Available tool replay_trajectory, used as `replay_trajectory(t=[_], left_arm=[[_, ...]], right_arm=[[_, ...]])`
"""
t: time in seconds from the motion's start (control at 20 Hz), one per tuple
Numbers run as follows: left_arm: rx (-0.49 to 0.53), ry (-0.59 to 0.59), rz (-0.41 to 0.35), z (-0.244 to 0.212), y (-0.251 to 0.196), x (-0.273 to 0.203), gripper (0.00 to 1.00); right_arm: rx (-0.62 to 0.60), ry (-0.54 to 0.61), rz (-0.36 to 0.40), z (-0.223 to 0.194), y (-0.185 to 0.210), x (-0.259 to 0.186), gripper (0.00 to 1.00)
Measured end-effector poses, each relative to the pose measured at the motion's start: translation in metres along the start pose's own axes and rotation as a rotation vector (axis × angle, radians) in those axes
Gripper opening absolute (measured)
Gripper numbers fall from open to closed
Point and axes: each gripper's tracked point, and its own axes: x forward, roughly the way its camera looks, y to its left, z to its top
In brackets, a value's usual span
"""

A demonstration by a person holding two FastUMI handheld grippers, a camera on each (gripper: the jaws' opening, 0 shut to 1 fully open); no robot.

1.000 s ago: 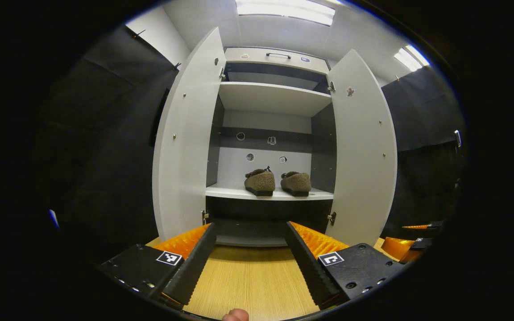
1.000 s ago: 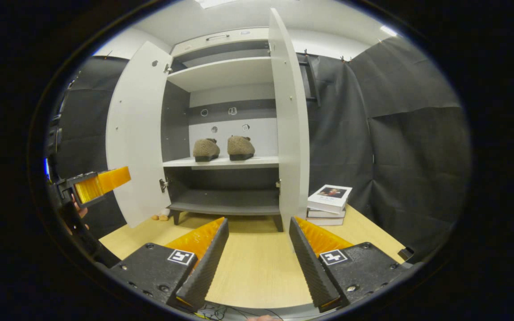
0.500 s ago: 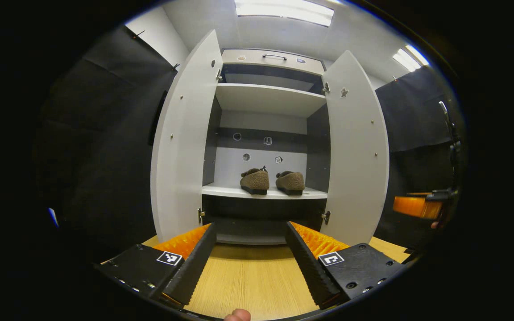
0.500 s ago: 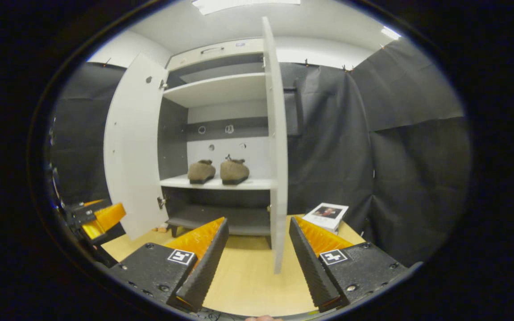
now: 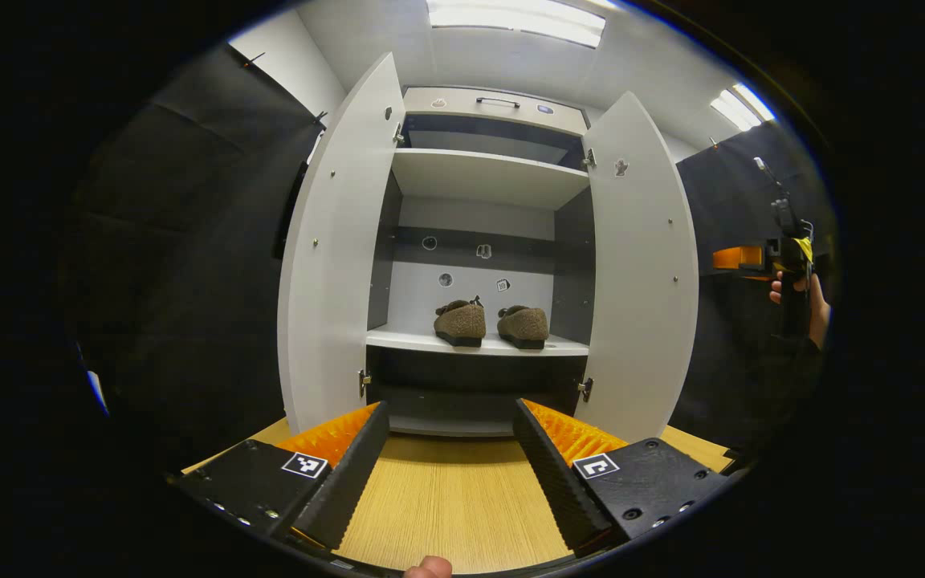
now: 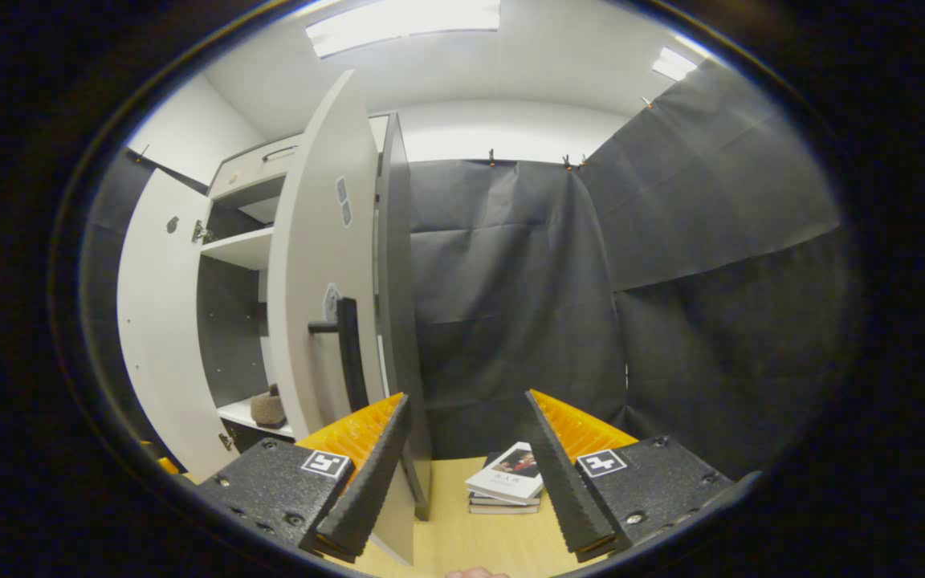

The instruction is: Grab one shoe with the right hand and put it into the shoe cabinet, grab the other shoe with the left hand and put it into the shoe cabinet; then close the right door with the right hand and the left door with the left hand.

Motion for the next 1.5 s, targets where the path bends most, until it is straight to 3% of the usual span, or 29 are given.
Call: replay_trajectory(t=[0.35, 0.45, 0.7, 1.0, 1.25, 1.5], left_arm=[[0.007, 0.019, -0.006, -0.005, -0.001, -0.001, 0.95], [0.011, 0.021, -0.005, -0.005, -0.001, -0.001, 0.95], [0.009, 0.026, 0.007, -0.007, 0.000, 0.000, 0.95], [0.009, 0.023, 0.010, -0.008, 0.001, 0.002, 0.95], [0.021, 0.024, 0.037, -0.010, 0.005, 0.001, 0.95], [0.032, 0.027, 0.058, -0.008, 0.017, 0.002, 0.95]], right_arm=[[-0.082, -0.020, -0.001, 0.016, 0.005, 0.052, 0.89], [-0.060, -0.013, 0.034, 0.014, 0.016, 0.055, 0.88], [-0.138, -0.006, 0.030, 0.009, 0.022, 0.053, 0.88], [-0.104, 0.006, 0.081, 0.003, 0.044, 0.048, 0.84], [-0.127, -0.008, 0.183, 0.001, 0.093, 0.036, 0.83], [-0.143, -0.023, 0.231, -0.004, 0.136, 0.040, 0.83]])
